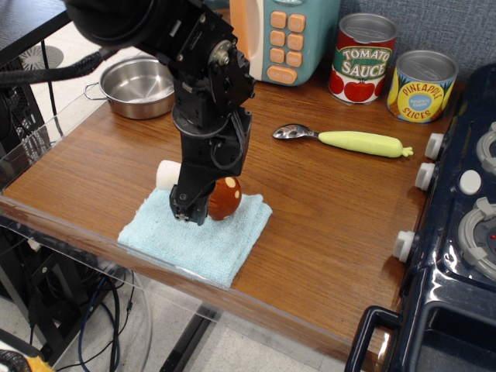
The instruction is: Place the mushroom in the silver pot.
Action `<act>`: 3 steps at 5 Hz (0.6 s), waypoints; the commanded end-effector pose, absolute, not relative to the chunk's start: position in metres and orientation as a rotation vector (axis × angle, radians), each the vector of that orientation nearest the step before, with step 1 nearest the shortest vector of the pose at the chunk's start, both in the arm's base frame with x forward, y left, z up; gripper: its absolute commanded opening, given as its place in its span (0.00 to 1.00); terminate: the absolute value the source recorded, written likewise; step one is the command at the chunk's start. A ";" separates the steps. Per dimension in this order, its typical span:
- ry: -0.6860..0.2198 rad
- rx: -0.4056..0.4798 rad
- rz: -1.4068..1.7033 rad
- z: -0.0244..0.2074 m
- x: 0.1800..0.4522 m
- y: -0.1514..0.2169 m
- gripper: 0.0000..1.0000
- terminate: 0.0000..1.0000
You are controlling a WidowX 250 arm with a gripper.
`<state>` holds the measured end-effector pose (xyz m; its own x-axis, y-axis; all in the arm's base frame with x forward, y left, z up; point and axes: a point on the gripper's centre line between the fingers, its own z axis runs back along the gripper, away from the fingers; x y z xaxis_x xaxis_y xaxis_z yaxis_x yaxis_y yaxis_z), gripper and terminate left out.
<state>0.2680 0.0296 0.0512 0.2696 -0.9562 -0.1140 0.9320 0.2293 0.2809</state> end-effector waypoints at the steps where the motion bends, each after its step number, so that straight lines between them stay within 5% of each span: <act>1: -0.088 0.319 -1.301 0.051 0.268 0.030 1.00 0.00; 3: -0.121 0.273 -1.337 0.047 0.283 0.022 1.00 0.00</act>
